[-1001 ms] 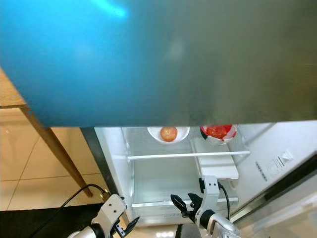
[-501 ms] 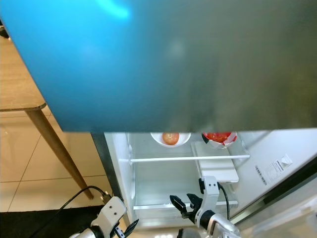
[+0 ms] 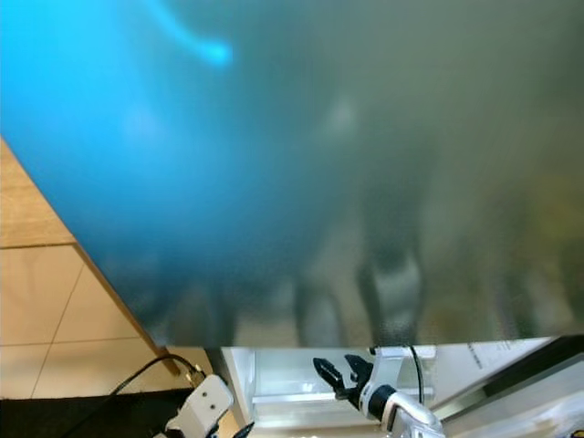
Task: Restocking fridge
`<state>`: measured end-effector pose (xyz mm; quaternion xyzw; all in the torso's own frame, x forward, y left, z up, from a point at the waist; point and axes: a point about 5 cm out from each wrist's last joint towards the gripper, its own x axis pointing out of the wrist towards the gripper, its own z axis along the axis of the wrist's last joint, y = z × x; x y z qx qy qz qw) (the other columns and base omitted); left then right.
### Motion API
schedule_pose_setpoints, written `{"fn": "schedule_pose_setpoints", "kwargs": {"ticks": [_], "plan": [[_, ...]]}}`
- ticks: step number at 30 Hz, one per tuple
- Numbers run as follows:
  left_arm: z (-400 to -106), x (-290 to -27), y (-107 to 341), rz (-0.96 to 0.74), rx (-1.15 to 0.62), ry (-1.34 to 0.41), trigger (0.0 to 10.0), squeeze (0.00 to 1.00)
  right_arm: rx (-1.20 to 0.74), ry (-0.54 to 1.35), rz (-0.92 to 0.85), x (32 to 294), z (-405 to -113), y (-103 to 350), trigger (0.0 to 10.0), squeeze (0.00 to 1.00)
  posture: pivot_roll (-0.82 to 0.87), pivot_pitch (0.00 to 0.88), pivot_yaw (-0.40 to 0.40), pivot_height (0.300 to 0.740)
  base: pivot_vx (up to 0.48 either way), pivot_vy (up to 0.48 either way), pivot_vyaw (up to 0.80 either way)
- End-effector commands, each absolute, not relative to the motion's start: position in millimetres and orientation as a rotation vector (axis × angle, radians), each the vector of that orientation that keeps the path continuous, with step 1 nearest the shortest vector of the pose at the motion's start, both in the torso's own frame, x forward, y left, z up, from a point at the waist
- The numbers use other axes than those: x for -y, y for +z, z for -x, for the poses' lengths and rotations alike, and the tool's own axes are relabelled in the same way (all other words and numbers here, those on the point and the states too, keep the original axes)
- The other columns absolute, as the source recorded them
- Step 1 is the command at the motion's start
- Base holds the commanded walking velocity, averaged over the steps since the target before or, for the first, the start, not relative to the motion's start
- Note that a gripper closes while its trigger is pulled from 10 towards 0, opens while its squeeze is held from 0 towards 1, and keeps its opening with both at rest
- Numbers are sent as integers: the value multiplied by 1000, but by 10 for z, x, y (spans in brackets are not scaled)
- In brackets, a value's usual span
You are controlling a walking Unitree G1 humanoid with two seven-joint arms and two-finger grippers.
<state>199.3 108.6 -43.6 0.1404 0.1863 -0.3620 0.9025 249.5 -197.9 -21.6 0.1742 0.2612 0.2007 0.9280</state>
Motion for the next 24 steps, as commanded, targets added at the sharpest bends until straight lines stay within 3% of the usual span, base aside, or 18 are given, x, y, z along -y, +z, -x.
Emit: {"fn": "schedule_pose_setpoints", "kwargs": {"ticks": [1,5,14,24], "plan": [[-2012,-1092,-437,-294,-393,-728,10000,0,-568,395,-365,1992,-2439,-269,10000,0,5,81,-12,688,-480,0,0],[-2029,-1086,-422,-276,-384,-721,10000,0,-567,390,-368,1991,-2446,-267,10000,0,8,80,-12,688,-398,0,0],[-2003,-1180,-492,-297,-446,-683,10000,0,-569,402,-366,2001,-2417,-279,10000,0,5,77,-15,698,0,0,0],[-1857,-1610,-692,-263,-664,-477,10000,0,-673,348,-361,2082,-2172,-457,10000,0,-4,73,-22,740,0,0,0]]}}
